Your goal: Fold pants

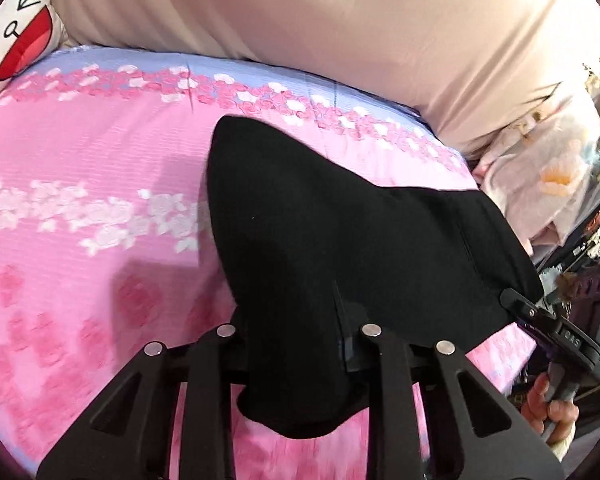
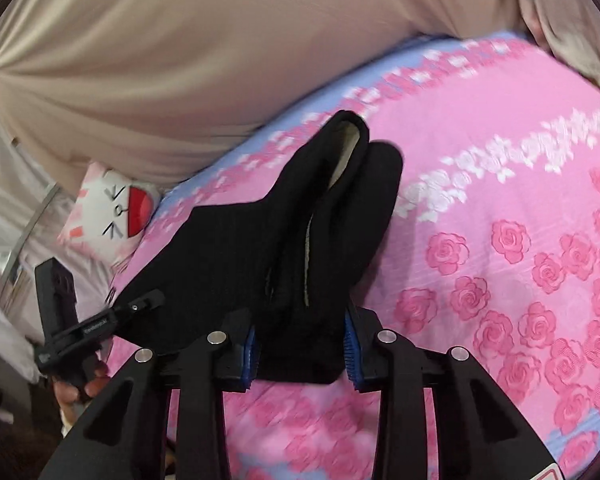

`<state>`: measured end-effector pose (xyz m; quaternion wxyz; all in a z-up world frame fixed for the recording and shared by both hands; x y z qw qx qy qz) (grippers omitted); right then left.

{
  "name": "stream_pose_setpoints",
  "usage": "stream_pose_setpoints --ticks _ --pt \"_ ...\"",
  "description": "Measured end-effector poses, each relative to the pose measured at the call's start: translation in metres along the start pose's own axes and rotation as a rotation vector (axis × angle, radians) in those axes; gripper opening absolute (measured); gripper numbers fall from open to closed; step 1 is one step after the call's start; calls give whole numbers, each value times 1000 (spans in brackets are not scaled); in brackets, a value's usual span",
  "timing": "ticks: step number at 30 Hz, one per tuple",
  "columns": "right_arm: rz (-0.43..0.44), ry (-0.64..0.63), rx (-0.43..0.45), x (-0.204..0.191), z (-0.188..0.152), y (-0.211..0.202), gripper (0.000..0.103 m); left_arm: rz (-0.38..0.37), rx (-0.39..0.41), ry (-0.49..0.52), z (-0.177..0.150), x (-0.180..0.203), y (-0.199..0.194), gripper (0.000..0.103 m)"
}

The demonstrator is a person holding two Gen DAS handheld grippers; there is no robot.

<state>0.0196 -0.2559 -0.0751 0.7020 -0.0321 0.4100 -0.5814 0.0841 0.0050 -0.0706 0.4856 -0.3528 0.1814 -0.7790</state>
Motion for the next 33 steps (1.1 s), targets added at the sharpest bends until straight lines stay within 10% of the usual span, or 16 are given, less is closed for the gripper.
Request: stream_pose_setpoints --ticks 6,10,11,16,21,29,33 --pt "-140 23 -102 40 -44 4 53 173 -133 32 -55 -33 1 56" --pt "-203 -157 129 1 11 -36 53 315 69 116 -22 -26 -36 77" --pt "-190 -211 149 -14 21 -36 53 330 114 130 -13 -22 -42 97" --pt "-104 -347 85 -62 37 24 48 378 283 255 40 20 -32 98" --pt "-204 -321 -37 -36 34 104 0 386 163 272 42 30 51 98" --pt "-130 -122 -12 -7 43 99 0 471 66 198 26 -17 100 98" --pt "-275 -167 -16 23 44 115 0 469 65 201 23 -18 100 98"
Point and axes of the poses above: each gripper's, at about its wrist camera, not at the fingertips, and y roughly the way its jaws point, x to its right, z to its top, the point moved 8 cm from there along y, roughly the way its jaws point, and after that the axes turned 10 degrees about x, right-handed, at the moved point
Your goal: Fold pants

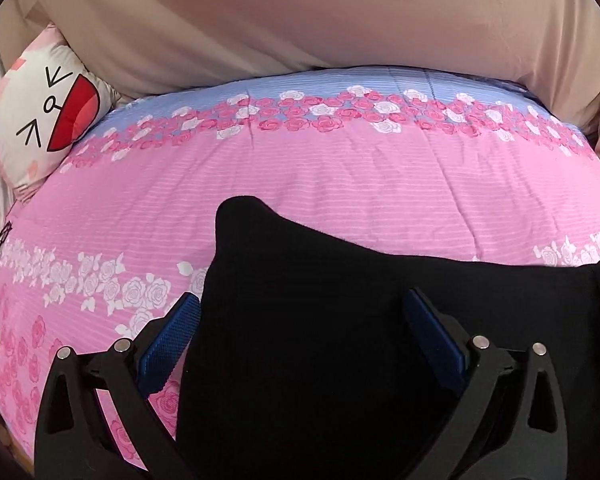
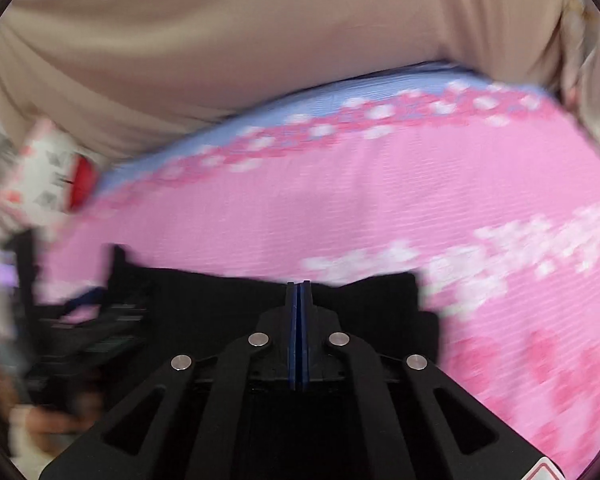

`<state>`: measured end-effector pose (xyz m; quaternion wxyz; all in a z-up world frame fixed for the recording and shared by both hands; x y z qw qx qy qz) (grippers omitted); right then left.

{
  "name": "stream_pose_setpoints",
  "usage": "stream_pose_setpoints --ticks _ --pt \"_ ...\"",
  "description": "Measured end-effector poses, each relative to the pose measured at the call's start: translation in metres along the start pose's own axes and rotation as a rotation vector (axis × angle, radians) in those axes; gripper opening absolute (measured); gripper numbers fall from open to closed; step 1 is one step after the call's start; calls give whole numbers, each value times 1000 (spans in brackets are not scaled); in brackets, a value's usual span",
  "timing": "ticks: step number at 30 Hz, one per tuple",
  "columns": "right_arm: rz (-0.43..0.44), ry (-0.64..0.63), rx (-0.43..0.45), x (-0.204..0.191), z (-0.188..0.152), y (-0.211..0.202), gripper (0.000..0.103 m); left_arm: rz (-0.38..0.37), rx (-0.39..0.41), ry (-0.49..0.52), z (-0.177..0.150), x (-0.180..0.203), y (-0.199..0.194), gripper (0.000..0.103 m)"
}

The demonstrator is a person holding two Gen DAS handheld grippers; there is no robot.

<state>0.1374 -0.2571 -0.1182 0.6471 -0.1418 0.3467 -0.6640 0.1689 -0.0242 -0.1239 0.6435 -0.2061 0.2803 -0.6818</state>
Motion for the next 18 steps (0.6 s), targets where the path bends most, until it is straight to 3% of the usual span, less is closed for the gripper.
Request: stream_pose_setpoints --ticks 1,3,6,8,9,12,14,18 --pt "41 78 -9 6 -2 -1 0 -5 -2 -5 -1 0 1 98" --pt "67 114 14 6 7 -12 0 -5 -4 -3 -1 0 3 98" --pt "-26 20 74 4 15 -27 3 -6 -12 -14 0 -1 6 98" --pt "-118 -42 32 17 5 -10 0 -6 -14 -19 1 -1 7 98" --pt "-105 -13 9 24 -2 -2 0 -5 -12 -18 1 -1 7 98" --pt "-57 69 63 26 9 -25 0 2 -8 -12 1 0 6 98" --pt "-31 54 106 15 16 -45 7 1 -10 -16 0 -1 6 98" --pt "35 -41 82 -21 0 -63 8 9 -4 -14 0 -1 5 98"
Point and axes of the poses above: each gripper's, at about its wrist camera, not at the fingertips, and y roughly the way its jaws point, x to its right, z to its top, the point moved 8 cm from there along y, roughly the way its jaws point, and after that the axes turned 10 degrees about x, right-handed, at the moved point
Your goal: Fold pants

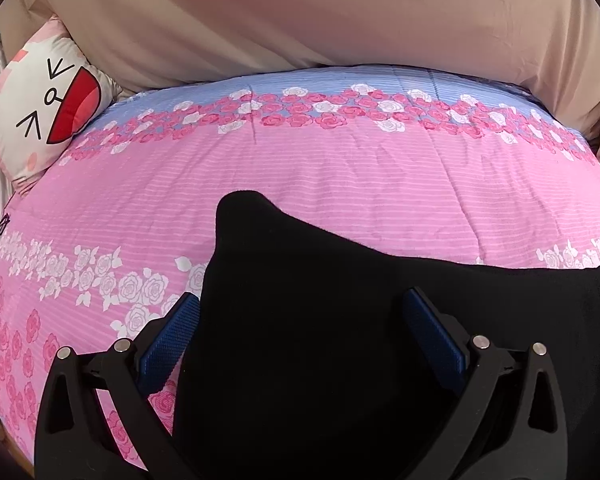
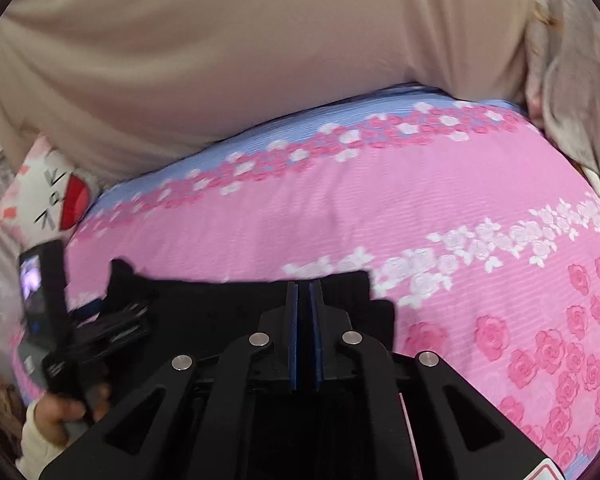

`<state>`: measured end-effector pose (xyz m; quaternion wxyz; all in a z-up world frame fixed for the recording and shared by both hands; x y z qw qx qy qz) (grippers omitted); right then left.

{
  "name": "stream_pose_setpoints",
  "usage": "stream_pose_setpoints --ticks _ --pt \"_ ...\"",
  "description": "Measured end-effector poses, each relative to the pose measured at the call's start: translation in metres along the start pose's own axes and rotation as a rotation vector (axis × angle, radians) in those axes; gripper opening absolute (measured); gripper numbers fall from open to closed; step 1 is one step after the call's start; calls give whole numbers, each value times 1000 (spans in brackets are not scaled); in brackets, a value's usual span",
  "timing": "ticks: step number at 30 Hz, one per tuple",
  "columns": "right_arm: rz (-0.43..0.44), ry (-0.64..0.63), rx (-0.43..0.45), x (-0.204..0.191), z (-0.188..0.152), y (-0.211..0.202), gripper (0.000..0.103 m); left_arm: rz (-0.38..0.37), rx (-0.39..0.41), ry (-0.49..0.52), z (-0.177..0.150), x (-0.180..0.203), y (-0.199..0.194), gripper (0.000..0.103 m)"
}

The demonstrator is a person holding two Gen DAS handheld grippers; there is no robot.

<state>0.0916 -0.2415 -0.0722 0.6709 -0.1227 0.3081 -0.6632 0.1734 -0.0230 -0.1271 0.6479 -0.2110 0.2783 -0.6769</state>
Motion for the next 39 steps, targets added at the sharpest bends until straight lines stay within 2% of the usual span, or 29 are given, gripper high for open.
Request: stream_pose_setpoints --ticks 2,3,4,7,9,14,16,20,25,28,32,34,35,36,37,39 --pt "-44 -68 -50 -1 -21 14 7 1 1 -1 0 0 0 98" --pt "-74 -80 -69 8 -32 23 0 0 1 -3 0 0 0 98" --pt "-47 -53 -37 14 -36 25 0 -2 2 -5 0 -1 -1 98" --pt "-14 64 -52 22 -30 13 0 3 4 -3 0 -1 -1 98" --pt "-23 61 -22 20 -20 -2 9 12 12 -1 0 -1 -2 98" --pt "-17 30 14 14 -17 -30 10 38 35 17 2 -2 -12 98" --pt "-40 17 14 15 -20 -34 12 38 46 35 2 -1 -21 98" --pt "-99 -20 17 22 -29 -46 18 -11 56 39 -3 -3 -49 98" --pt "-52 -81 -28 7 -48 -53 19 -102 32 40 -26 -9 -90 98" --pt "-81 -151 -70 7 -73 -46 20 -102 13 70 -48 -11 -103 98" --pt "-67 -122 -59 9 -72 -47 20 -106 -47 115 -80 -6 -95 98" --pt "-38 -82 -58 9 -65 -55 26 -116 -44 87 -81 -10 -97 98" --pt "-36 -64 -52 12 -61 -58 43 -132 -47 80 -77 -11 -101 98" --pt "-48 -48 -40 17 -58 -63 54 -142 -47 74 -75 -12 -103 98" --pt "-74 -28 -28 25 -56 -69 71 -150 -48 58 -73 -16 -106 98" --pt "-99 -5 -47 37 -59 -72 74 -163 -69 0 -72 -26 -108 98"
Point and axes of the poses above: each gripper's, at about its wrist camera, not at the fingertips, and y roughly the way its jaws point, x to its right, z to its top, the point moved 8 cm from there along y, roughly the way its jaws point, and after that the axes turned 10 degrees about x, right-handed, at the moved point
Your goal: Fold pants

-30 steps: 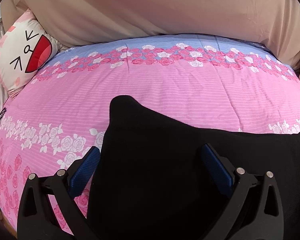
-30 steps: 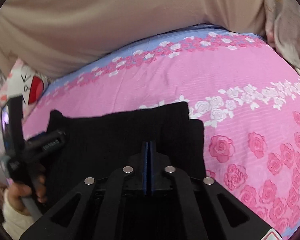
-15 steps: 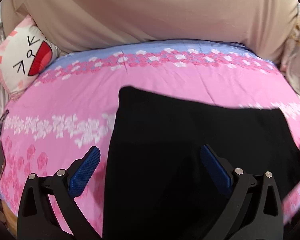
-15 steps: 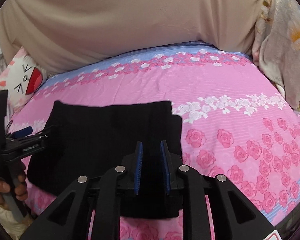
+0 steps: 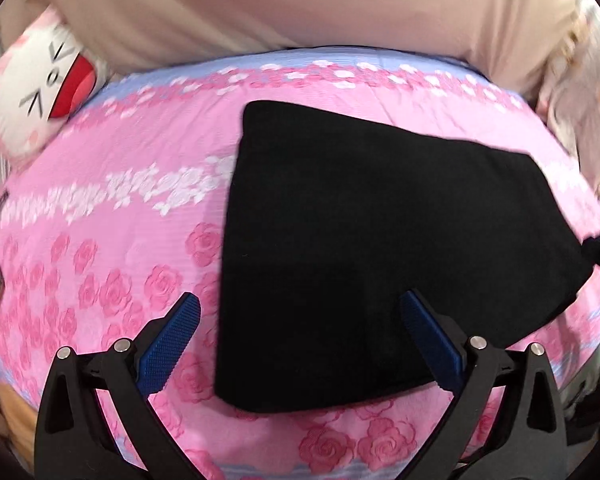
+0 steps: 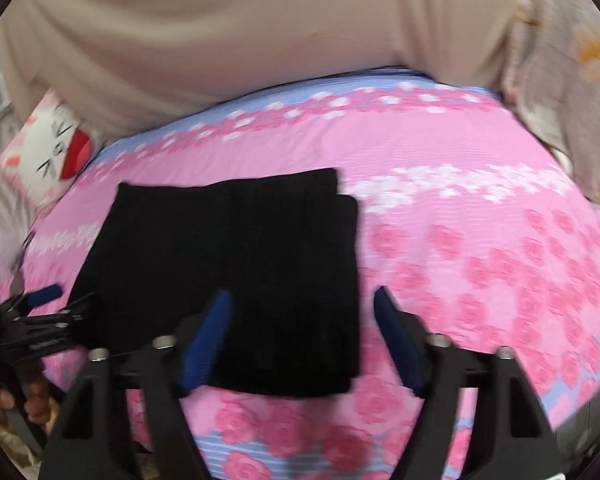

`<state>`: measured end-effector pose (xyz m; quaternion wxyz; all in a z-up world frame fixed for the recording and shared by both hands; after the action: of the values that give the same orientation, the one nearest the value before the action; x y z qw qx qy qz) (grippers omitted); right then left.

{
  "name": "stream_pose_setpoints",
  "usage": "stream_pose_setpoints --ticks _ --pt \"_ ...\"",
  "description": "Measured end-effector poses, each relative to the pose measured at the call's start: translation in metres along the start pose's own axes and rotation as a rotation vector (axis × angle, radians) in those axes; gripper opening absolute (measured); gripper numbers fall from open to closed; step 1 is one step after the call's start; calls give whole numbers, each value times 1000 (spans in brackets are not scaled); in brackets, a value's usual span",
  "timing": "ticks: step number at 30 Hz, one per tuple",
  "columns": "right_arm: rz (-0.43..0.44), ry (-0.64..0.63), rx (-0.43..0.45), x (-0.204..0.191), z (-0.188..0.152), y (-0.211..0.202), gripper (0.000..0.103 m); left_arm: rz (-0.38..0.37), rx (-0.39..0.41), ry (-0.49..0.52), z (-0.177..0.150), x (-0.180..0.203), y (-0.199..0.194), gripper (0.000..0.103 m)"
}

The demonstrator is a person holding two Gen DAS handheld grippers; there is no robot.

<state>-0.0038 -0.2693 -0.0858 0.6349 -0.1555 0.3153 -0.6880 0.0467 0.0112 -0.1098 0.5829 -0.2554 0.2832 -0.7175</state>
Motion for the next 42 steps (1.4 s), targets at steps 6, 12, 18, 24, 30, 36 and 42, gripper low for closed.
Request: stream_pose_setpoints --ticks 6,12,18,24,30,36,42 --pt "95 154 -125 8 -31 17 74 -180 -166 -184 -25 -9 13 98" --pt "190 282 -177 2 -46 32 78 -168 -154 -141 -30 -2 17 98" --pt "213 288 -140 -7 -42 38 82 -167 -127 -163 -22 0 22 98" --pt "212 254 -92 -14 -36 40 47 -175 -95 -113 -16 10 20 58" --pt "207 216 -49 -22 -26 26 34 -193 -55 -109 2 20 5 32" --pt "255 194 -5 -31 -10 -6 33 -266 3 -127 24 13 -33 26" --pt "288 141 49 -50 9 -39 32 -298 71 -93 48 20 -66 24"
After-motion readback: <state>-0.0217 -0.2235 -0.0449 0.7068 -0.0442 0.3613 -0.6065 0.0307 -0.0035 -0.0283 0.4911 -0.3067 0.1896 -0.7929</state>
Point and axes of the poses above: each gripper's, at about its wrist camera, not at the fingertips, and y roughly the way its jaws point, x to its right, z to its top, the point moved 8 cm from there along y, roughly the way its jaws point, and after that the axes turned 10 degrees about x, right-handed, at the moved point
